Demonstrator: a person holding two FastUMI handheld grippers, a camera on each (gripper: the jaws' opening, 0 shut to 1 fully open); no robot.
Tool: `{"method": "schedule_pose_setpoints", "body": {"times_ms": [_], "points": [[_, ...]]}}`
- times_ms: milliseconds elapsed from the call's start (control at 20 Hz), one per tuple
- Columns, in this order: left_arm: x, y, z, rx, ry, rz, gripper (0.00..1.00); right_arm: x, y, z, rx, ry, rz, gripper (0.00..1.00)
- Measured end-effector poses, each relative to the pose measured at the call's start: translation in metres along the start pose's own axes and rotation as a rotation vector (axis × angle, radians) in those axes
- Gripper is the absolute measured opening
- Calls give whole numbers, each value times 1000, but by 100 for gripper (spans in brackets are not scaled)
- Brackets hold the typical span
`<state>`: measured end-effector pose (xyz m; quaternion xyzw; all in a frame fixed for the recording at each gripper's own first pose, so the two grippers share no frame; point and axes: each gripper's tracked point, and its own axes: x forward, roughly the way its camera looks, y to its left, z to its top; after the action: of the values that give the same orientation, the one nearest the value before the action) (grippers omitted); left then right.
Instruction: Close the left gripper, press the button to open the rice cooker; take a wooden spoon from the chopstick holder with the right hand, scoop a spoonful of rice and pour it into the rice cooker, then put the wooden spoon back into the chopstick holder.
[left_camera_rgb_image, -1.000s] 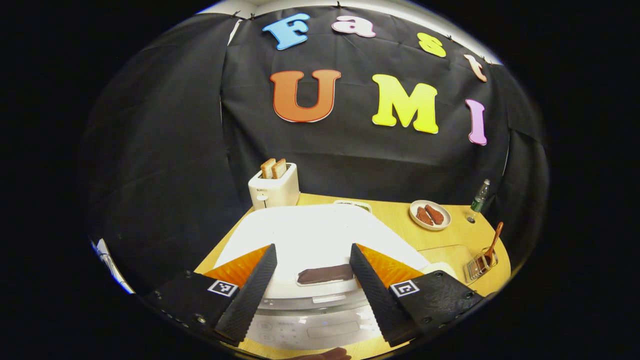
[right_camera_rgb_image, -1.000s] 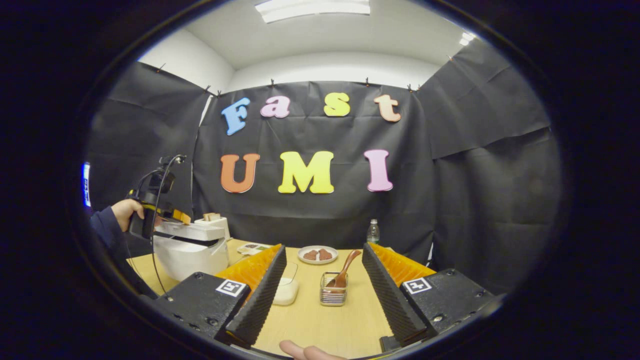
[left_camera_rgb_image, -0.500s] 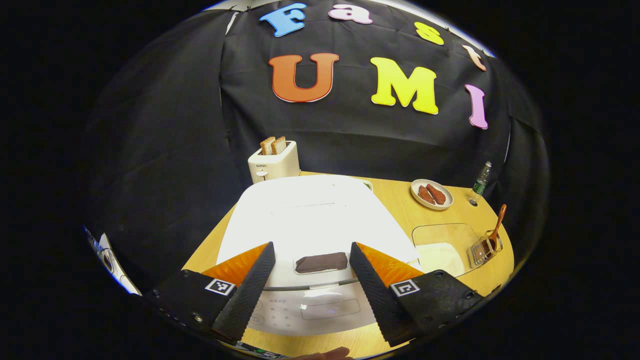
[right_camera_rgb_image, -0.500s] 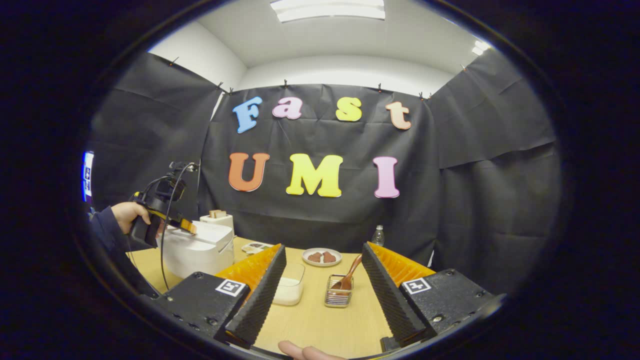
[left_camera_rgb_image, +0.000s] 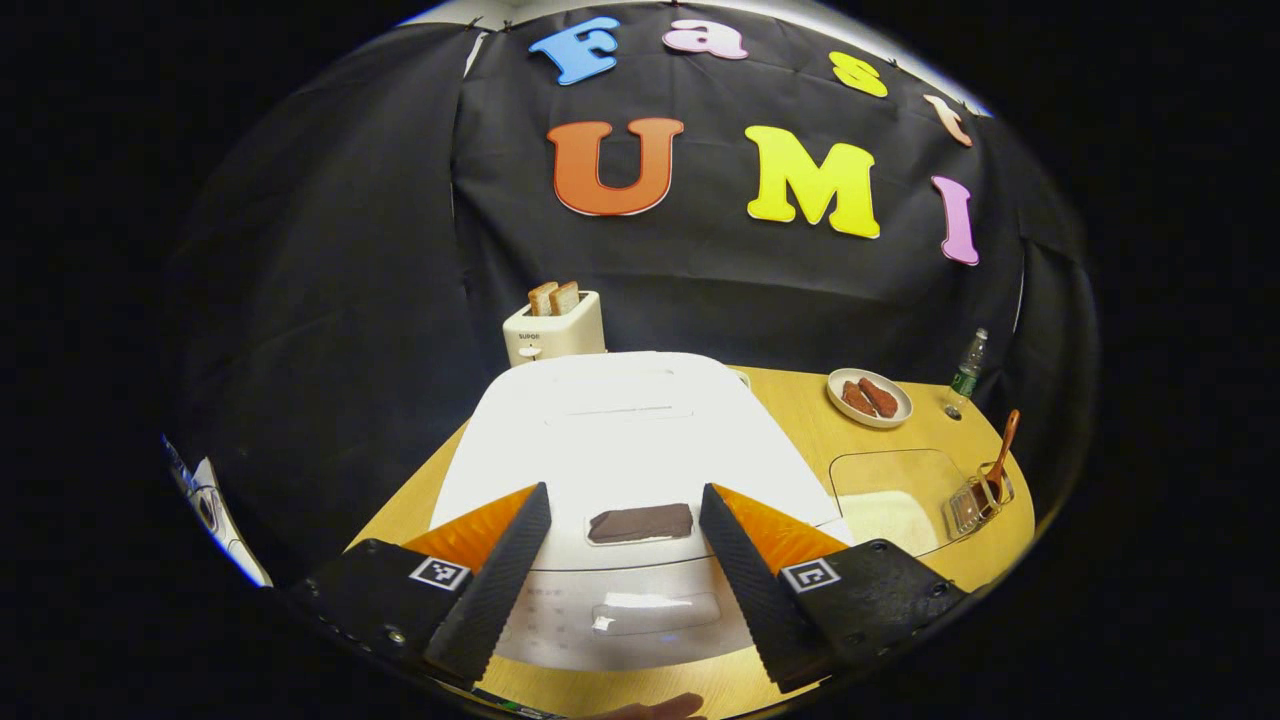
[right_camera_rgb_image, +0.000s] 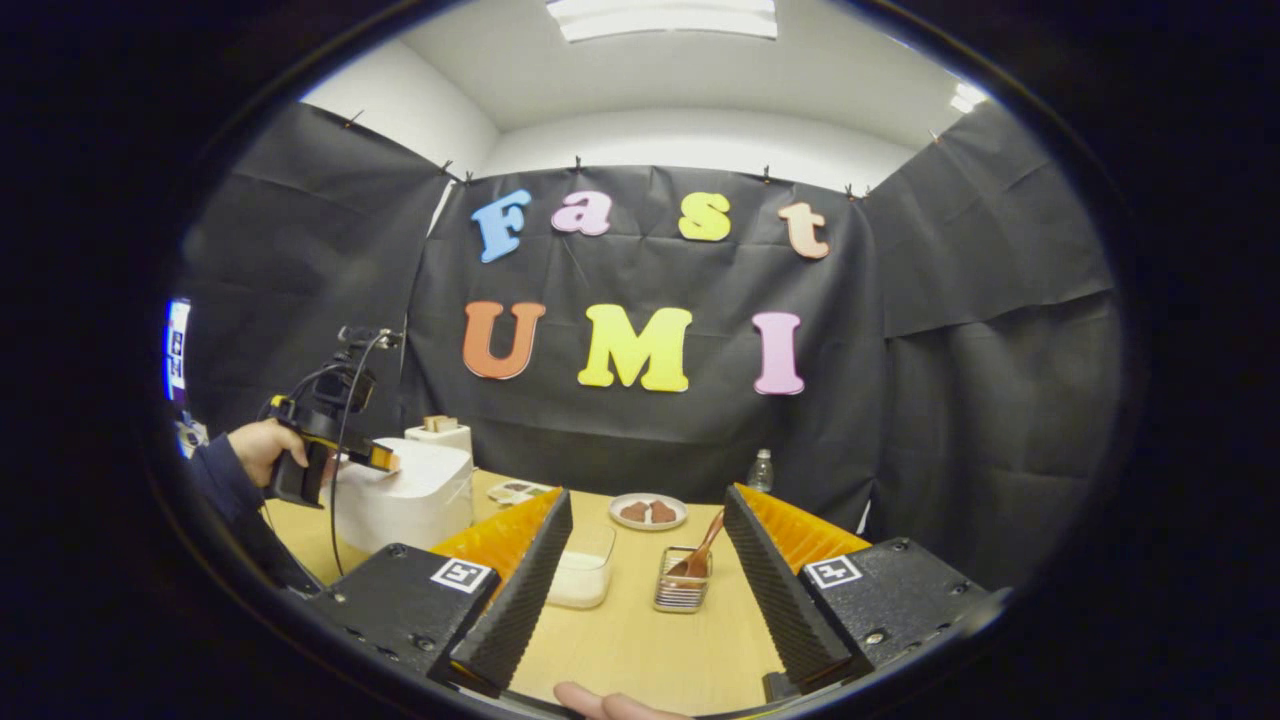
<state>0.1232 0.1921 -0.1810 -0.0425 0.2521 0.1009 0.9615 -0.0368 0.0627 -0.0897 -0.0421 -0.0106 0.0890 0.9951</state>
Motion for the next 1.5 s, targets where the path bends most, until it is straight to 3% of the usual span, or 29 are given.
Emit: {"method": "schedule_pose_setpoints", "body": {"times_ms": [100, 150, 250, 300, 450, 500, 750, 800, 850, 900, 950, 1000, 1100, 1500], "points": [[1, 0, 3, 8, -39, 8, 100, 0, -1, 2, -4, -6, -3, 94], [0, 0, 5, 3, -55, 5, 98, 0, -2, 2, -10, -8, -9, 98], [-1, 2, 9, -35, -95, -5, 96, 1, -5, 1, -1, -9, -19, 94], [-4, 2, 12, -62, -117, -15, 96, 1, -5, 3, 19, -16, -16, 98], [-19, 3, 17, -96, -157, -46, 95, 3, -11, 2, 56, -22, -25, 94], [-27, 6, 20, -96, -176, -45, 94, 4, -15, 1, 59, -21, -36, 99], [-89, 3, 39, -43, -285, -68, 94, 2, -32, 11, 90, -82, -88, 98], [-102, -1, 42, -29, -309, -72, 94, 2, -34, 11, 93, -83, -96, 94], [-116, -3, 44, -17, -329, -71, 94, 2, -35, 10, 95, -79, -103, 98], [-130, -4, 46, -10, -352, -71, 94, 2, -36, 10, 95, -76, -106, 94], [-146, -7, 47, -11, -378, -78, 94, 3, -37, 9, 94, -71, -110, 98], [-160, -12, 48, -17, -397, -93, 94, 3, -37, 7, 93, -64, -112, 94], [-181, -24, 44, -21, -408, -131, 94, 2, -36, 8, 108, -65, -112, 98], [-251, -42, 27, -13, -486, -164, 94, -4, -28, 11, 129, -95, -101, 98]]}}
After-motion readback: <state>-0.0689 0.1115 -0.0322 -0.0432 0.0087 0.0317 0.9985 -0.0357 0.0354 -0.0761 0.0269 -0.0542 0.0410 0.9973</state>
